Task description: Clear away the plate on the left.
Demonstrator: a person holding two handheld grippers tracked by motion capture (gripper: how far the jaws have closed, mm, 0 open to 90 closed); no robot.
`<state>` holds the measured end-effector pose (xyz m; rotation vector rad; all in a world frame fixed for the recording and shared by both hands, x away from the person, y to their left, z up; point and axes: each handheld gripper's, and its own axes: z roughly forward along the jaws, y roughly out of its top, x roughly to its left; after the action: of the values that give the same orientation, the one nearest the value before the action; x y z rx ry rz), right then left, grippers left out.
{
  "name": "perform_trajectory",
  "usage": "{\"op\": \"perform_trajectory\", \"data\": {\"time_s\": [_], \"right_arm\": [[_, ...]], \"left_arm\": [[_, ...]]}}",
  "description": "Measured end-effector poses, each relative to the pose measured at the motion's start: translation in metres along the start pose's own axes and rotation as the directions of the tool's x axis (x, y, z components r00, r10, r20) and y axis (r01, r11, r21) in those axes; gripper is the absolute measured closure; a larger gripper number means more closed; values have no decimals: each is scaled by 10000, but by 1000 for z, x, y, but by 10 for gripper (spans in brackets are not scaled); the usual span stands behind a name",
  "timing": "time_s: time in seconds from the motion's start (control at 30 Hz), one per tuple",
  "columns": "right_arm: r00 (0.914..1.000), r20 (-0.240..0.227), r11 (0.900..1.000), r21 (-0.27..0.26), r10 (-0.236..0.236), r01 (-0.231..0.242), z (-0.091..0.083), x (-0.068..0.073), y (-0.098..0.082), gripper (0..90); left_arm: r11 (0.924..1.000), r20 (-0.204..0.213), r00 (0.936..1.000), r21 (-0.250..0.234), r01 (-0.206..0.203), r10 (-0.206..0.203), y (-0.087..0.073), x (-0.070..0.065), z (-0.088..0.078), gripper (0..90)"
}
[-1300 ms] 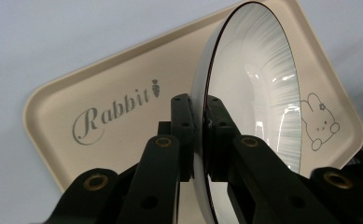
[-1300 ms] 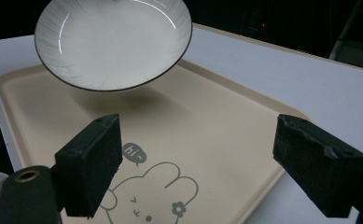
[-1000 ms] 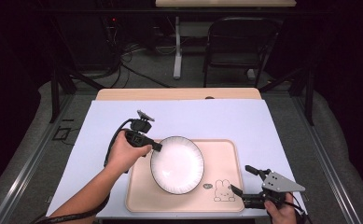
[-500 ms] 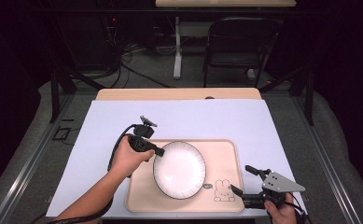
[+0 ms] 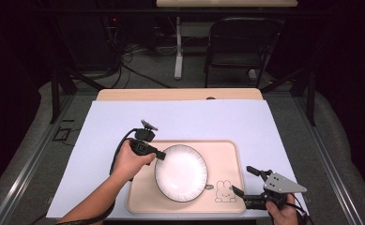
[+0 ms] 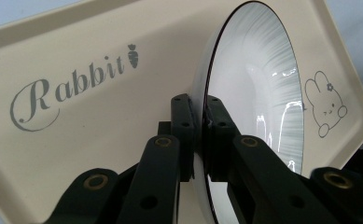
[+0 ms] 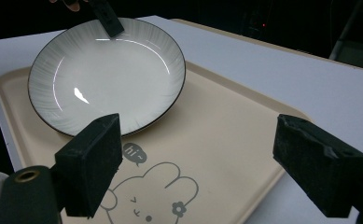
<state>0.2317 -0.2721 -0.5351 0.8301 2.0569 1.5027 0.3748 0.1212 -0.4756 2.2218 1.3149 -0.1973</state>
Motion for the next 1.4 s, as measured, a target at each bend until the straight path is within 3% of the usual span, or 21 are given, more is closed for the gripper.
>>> {"op": "perform_trajectory", "data": {"time_s": [0.33, 0.5, 0.7, 1.03, 1.13, 1.4], "right_arm": [[10000, 7, 10000, 3, -3, 3, 0, 0, 0, 148], [10000, 5, 10000, 8, -7, 7, 0, 0, 0, 148], [10000, 5, 10000, 10, -6, 6, 0, 0, 0, 148], [10000, 4, 10000, 22, -4, 4, 1, 0, 0, 148], [10000, 4, 10000, 23, 3, -3, 1, 0, 0, 148], [10000, 1, 10000, 39, 22, -22, 1, 0, 0, 148]], "left_arm": [[9999, -435, 9990, -54, 86, -89, -8, 6, 6, 857], [9994, -234, 9992, -99, 322, -324, -13, 15, 10, 853], [9981, -318, 9976, -28, 617, -618, -21, 23, 19, 836], [9970, -522, 9957, 15, 773, -771, -32, 33, 31, 805], [9970, -460, 9959, -122, 768, -773, -34, 34, 32, 803], [9989, -839, 9955, -211, 426, -442, -36, 29, 32, 785]]}}
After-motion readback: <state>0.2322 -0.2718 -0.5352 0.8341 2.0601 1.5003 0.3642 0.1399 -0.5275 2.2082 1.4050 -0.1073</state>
